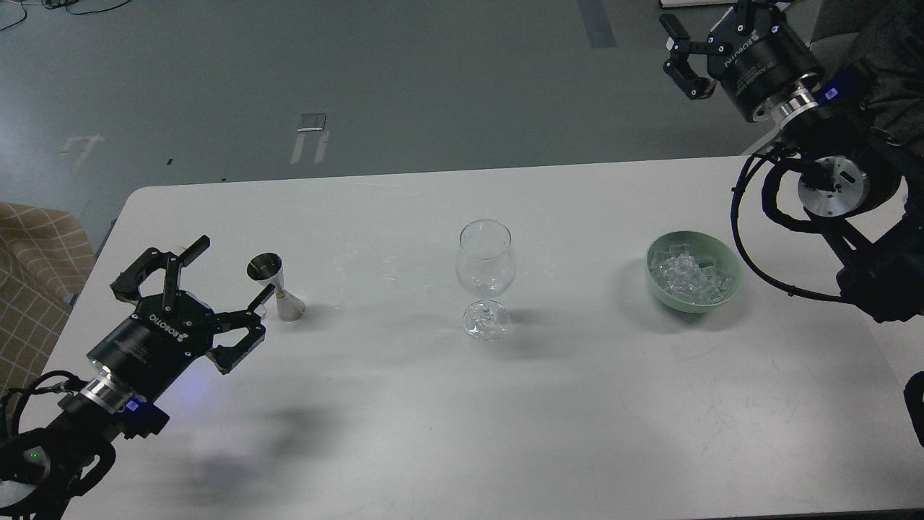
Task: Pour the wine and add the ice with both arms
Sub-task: 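Close the left gripper around the metal jigger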
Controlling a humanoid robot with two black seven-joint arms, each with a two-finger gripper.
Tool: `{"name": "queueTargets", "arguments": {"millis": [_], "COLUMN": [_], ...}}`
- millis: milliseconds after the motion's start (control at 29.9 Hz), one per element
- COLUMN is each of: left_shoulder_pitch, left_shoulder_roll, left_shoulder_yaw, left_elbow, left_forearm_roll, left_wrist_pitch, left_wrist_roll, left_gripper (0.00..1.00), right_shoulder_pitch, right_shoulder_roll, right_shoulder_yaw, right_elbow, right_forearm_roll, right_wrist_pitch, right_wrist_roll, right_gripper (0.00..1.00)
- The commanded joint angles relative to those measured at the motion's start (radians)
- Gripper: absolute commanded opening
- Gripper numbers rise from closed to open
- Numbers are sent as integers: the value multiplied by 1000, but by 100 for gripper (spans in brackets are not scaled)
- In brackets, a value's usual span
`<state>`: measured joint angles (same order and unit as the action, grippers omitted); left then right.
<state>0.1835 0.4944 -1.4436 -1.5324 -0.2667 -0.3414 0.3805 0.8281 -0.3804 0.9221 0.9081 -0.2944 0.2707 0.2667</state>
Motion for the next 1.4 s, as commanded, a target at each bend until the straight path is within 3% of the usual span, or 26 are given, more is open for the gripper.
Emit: {"name": "queueTargets", "arguments": {"millis": [0, 334, 668, 835, 1069, 1370], "left_shoulder_pitch": [2, -21, -72, -105, -122, -220], "left_shoulder_roll": [-68, -201, -220, -221, -243, -309], "left_shoulder_yaw": [-1, -64, -124, -126, -115, -118], "left_elbow": [47, 179, 298, 327, 345, 460], "left_forearm_roll": [52, 187, 185, 185, 187, 187], "left_wrist_pitch": [7, 15, -24, -11, 2, 4], "left_wrist_roll": [1, 20, 26, 108, 108, 108], "left_gripper": [95, 95, 98, 95, 95, 96], "right_shoulder_pitch": [-7, -15, -15, -18, -20, -26], "right_shoulder_roll": [0, -17, -26, -28, -38, -43], "right_shoulder_yaw": [-2, -43, -63, -63, -63, -63], "right_elbow": [0, -1, -3, -3, -3, -3], "right_forearm_roll": [-2, -3, -9, -9, -9, -9], "right_wrist_pitch": [-2, -15, -19, -27, -27, -27], "right_wrist_roll": [-1, -1, -1, -1, -1, -1], "right_gripper": [100, 100, 100, 100, 100, 100]}}
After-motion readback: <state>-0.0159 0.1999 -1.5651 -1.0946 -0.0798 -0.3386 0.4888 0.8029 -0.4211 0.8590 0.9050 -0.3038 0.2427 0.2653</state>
